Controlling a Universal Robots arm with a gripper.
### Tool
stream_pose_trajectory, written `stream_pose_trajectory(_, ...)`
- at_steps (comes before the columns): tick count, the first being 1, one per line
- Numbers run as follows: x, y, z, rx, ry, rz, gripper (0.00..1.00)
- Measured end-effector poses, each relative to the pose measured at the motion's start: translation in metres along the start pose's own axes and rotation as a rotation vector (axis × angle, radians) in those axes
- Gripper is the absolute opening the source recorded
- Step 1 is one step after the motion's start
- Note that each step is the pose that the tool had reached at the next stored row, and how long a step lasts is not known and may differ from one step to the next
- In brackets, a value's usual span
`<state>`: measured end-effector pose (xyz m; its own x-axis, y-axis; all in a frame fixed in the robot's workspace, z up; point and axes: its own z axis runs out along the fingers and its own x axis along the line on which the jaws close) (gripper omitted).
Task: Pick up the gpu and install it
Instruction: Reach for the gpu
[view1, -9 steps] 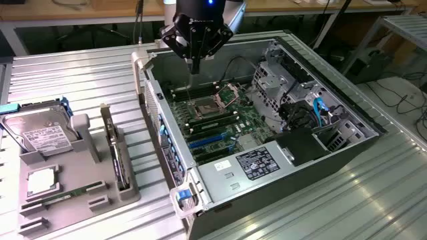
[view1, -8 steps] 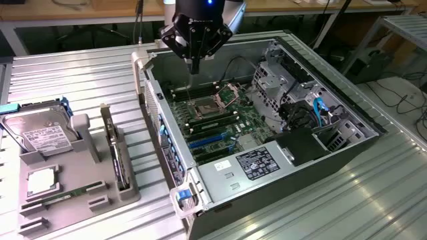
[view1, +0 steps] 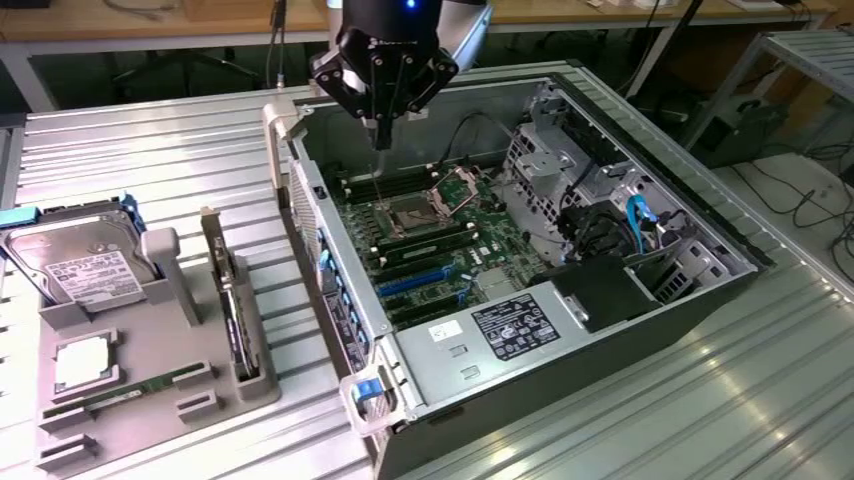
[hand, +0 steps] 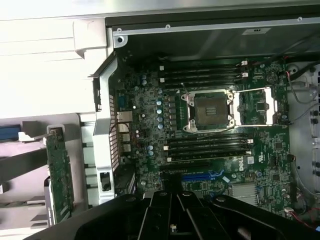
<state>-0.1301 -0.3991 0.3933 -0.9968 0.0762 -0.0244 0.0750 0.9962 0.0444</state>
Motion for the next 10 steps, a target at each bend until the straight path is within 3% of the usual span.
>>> stream_pose_trajectory(10,0.0072,-0.0011,-0.0002,0.0001,0.0003,0.0,0.11)
